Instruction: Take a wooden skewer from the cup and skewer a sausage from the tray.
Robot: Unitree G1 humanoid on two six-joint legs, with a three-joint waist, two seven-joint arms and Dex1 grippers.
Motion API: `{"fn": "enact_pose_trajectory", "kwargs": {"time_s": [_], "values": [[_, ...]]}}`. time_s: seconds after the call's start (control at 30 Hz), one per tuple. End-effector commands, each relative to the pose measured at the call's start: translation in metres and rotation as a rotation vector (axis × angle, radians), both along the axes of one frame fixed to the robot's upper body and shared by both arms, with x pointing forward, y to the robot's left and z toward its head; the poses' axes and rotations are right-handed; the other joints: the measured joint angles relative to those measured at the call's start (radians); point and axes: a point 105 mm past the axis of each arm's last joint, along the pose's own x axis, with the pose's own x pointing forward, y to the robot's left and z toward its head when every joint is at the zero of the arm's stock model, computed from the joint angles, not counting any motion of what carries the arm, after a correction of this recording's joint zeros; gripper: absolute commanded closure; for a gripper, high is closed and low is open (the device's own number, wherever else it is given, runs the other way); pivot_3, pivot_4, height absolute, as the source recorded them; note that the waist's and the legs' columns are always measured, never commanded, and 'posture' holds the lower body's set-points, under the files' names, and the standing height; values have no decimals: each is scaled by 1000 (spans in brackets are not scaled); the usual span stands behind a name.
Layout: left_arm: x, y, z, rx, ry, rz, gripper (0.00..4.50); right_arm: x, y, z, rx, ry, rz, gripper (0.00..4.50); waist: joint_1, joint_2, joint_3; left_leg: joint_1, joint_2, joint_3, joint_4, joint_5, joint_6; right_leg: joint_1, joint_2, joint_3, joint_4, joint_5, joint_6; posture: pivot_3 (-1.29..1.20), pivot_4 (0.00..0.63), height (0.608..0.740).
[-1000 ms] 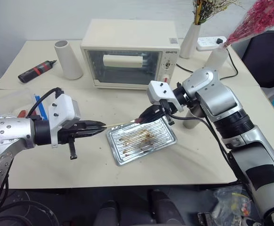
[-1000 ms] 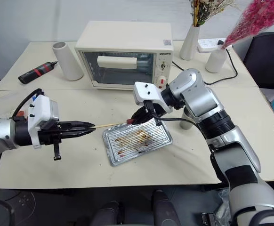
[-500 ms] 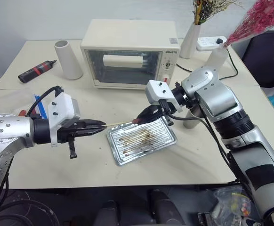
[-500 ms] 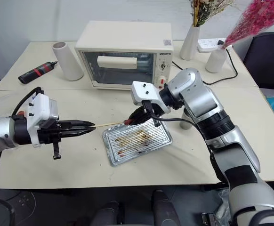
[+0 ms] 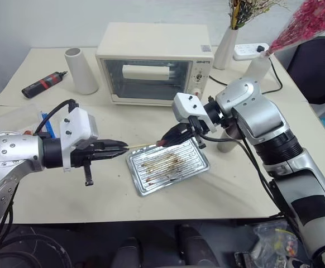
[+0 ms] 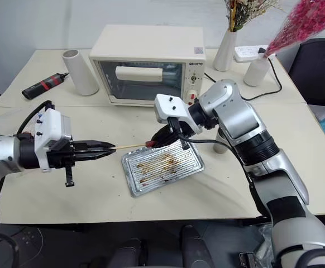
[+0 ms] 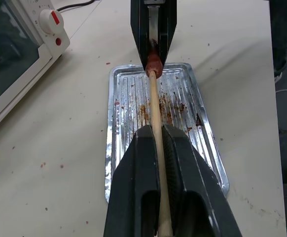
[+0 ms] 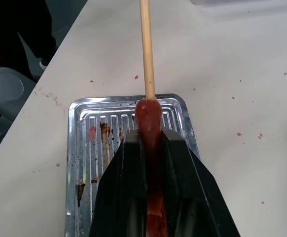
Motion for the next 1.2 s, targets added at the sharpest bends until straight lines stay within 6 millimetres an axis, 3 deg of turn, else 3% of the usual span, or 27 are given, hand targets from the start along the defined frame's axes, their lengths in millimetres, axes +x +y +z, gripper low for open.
{"fn": "enact_pose_trajectory", "kwargs": {"time_s": [0.03,0.37,0.63,0.87,0.93,1.07,1.2], "values": [[3,-6,6,-3,-35,-20,4500,-16,16,26,67,-67,102,4391,0,0,0,0,0,0,0,0,0,0,0,0,0,0,0,0,150,740],[4,-9,3,-9,-32,-30,4500,-22,18,28,77,-73,128,4391,0,0,0,0,0,0,0,0,0,0,0,0,0,0,0,0,150,740],[1,-3,2,-35,-42,29,4500,-14,11,30,79,-118,80,1874,0,0,0,0,1,-1,0,0,0,0,0,0,0,0,0,0,150,740],[-15,7,-1,-74,-67,153,4500,4,-9,51,120,-176,-20,1874,-1,0,0,0,1,0,0,0,0,0,-2,0,-1,0,0,0,150,740],[-17,14,2,-94,-107,240,4500,7,-14,61,160,-169,-53,1874,1,0,0,0,2,-1,-1,0,0,0,-2,0,-1,0,0,0,150,740],[-12,42,6,-173,-242,624,4500,0,-22,87,302,-70,-121,1874,1,0,0,0,2,-1,0,0,0,0,-3,0,0,0,0,0,150,740],[-15,84,2,-228,-321,983,4500,-14,-22,97,395,26,-136,1874,1,-1,0,0,2,-1,0,0,0,0,-2,0,0,0,0,0,150,740]]}}
